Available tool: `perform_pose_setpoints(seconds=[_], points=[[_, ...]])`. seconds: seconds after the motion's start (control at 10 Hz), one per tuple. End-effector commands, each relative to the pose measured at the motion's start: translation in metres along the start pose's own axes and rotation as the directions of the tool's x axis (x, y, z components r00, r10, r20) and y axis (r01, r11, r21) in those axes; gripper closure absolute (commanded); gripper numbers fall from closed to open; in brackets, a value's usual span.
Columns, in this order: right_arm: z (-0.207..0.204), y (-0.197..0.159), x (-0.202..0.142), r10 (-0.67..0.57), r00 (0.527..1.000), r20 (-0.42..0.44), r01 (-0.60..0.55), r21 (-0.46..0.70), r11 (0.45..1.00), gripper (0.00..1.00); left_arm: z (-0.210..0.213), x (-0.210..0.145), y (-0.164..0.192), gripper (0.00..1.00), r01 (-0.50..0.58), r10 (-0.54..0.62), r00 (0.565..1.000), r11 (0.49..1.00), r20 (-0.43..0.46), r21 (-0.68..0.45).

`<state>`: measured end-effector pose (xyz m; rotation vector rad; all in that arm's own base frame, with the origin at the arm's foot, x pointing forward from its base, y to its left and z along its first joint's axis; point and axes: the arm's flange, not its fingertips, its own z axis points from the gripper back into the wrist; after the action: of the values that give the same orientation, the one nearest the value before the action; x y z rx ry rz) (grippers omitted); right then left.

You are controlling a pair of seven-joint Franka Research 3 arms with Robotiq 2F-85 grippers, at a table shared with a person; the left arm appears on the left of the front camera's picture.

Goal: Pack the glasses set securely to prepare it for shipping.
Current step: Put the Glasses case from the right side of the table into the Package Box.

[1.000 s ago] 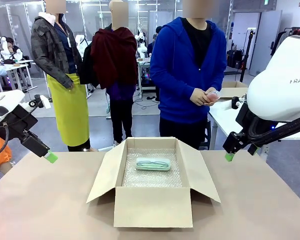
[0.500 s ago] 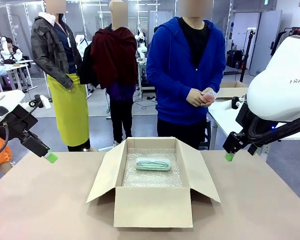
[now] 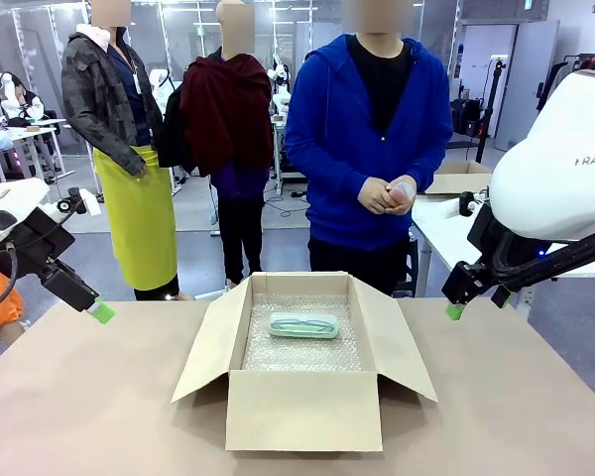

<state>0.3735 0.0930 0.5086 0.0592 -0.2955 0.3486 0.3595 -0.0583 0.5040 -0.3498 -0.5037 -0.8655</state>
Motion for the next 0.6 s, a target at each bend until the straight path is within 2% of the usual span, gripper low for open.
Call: perform_pose_setpoints(seconds=[0.0,0.5], points=[[0.0003,0.0008,0.0018,0.001,1.0,0.001,-0.001,-0.007,1.0,0.05,0.0017,-0.0016,0.001,0.0,0.013,-0.013,1.0,1.0,0.019,-0.019],[0.0003,0.0008,0.0018,0.001,1.0,0.001,-0.001,-0.007,1.0,0.05,0.0017,-0.0016,0.001,0.0,0.013,-0.013,1.0,1.0,0.019,-0.019]])
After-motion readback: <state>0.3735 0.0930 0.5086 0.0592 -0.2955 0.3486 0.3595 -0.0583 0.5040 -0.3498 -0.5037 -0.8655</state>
